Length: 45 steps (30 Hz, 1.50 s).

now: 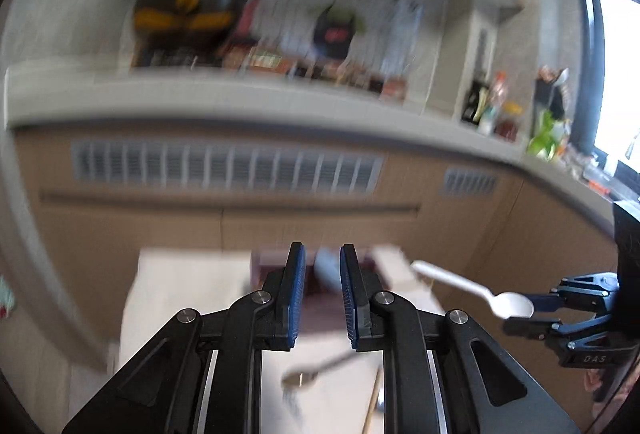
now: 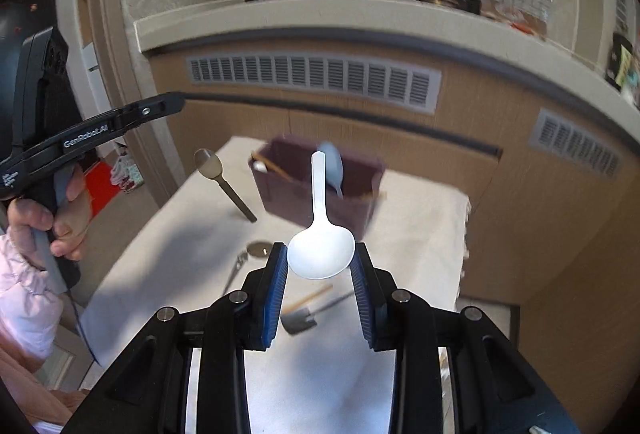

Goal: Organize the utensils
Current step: 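Lift the white plastic spoon with the right tool, then lower the white spoon onto the cloth and open the right tool while the left tool grasps a dark spoon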

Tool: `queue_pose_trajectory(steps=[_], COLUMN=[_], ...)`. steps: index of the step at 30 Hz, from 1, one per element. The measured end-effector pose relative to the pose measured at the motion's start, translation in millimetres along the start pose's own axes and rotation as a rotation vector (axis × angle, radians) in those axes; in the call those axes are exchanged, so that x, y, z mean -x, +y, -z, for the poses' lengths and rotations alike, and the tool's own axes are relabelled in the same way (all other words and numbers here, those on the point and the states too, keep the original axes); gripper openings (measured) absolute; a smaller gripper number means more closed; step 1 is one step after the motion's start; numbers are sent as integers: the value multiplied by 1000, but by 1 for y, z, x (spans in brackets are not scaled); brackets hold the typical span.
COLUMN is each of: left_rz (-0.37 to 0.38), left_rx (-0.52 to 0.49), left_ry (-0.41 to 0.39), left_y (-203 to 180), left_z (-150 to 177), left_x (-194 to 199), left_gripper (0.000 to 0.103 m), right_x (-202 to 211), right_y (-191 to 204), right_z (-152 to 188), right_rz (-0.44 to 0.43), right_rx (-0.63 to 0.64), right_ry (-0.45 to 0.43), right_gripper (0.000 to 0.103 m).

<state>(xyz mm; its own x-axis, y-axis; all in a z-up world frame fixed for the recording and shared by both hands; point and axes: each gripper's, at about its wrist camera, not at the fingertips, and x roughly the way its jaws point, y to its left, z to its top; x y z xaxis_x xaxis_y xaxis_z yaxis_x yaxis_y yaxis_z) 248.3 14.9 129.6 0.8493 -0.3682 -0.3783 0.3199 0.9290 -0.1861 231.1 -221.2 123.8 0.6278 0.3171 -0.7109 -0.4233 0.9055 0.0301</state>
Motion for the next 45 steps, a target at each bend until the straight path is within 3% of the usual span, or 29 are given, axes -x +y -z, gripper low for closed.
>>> queue_pose_trajectory(steps=[3,6,8,11,16,19,23,31,39,42,44,45], left_rz=[-15,-47,-79,-113,-191,-249,-253,-226,-33,13,5,-9], left_rx=[-12,-8,5,53,143,219,344,338,165,97,63,42], left_ry=[-33,7,79,212,395,443,471,550,641,661,660,656], left_y=[0,12,29,58,119,158,196,209,126,97,85,80], left_z=[-27,-28,-12,23,84,109,129,154,185,196,202,204], left_x=[-8,-18,-30,-49,-77,-89,-108,-134,-105,-93,-84,-79], left_gripper=[18,20,21,35,44,47,49,49,54,54,54,54], right_x=[5,3,-3,-25,-71,-98,-120,-143,-156,-155,-156,-157], right_y=[-11,-16,-15,-12,3,2,3,-5,-15,-15,-13,-10], right_z=[-33,-42,-33,-6,39,59,79,112,135,137,139,139], right_rz=[-26,-33,-29,-31,7,-15,-3,-4,-39,-82,-132,-150], right_rx=[-19,-26,-18,-37,-13,-50,-73,-130,-210,-233,-248,-250], right_ry=[23,39,47,100,183,243,276,321,356,352,351,352], right_gripper=[30,30,30,30,30,30,30,31,56,77,100,103])
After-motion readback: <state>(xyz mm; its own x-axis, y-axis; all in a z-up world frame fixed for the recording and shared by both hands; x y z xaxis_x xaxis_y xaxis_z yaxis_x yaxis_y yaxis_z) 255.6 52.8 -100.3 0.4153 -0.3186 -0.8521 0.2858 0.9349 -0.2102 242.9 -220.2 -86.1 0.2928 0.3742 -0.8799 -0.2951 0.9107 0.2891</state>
